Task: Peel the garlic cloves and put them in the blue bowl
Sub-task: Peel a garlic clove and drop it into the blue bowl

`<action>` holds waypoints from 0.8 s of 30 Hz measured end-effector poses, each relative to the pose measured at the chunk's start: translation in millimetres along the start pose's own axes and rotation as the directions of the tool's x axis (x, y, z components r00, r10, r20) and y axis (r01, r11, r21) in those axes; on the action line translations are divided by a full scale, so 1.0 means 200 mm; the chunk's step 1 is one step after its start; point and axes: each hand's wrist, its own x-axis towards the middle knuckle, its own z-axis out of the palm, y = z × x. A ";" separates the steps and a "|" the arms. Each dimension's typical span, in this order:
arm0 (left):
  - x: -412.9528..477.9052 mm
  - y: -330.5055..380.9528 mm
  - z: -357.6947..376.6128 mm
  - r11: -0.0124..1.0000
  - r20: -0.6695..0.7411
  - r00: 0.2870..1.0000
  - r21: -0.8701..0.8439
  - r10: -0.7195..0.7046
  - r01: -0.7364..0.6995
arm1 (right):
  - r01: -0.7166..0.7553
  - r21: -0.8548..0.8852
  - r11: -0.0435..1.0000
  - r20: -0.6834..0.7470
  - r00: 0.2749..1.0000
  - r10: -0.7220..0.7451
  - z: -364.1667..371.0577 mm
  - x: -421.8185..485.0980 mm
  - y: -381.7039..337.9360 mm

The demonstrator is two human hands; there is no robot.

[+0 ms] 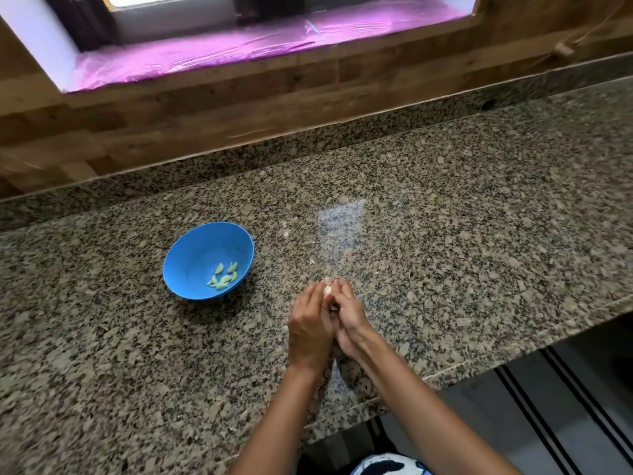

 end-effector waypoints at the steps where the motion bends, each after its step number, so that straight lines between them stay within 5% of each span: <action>1: 0.00 0.02 0.00 1.000 -0.018 1.000 0.029 0.007 -0.007 | 0.019 -0.019 1.000 -0.022 1.000 -0.019 0.00 0.00 0.01; 7: 0.00 0.06 0.02 0.998 -0.073 0.996 -0.035 -0.054 0.052 | 0.067 -0.117 0.991 -0.056 0.996 -0.074 -0.01 0.00 0.05; 13: 0.02 0.06 0.02 0.941 0.006 0.950 -0.132 -0.313 0.311 | 0.094 -0.281 0.955 -0.066 0.991 -0.117 -0.03 0.02 0.07; 17: 0.02 0.03 -0.05 0.870 0.143 0.927 -0.321 -0.347 0.375 | 0.117 -0.410 0.904 -0.006 0.991 -0.131 -0.05 0.02 0.03; 24: 0.08 -0.04 -0.18 0.850 0.215 0.915 -0.347 -0.341 0.398 | 0.004 -0.456 0.890 0.194 0.976 0.095 -0.08 -0.02 -0.05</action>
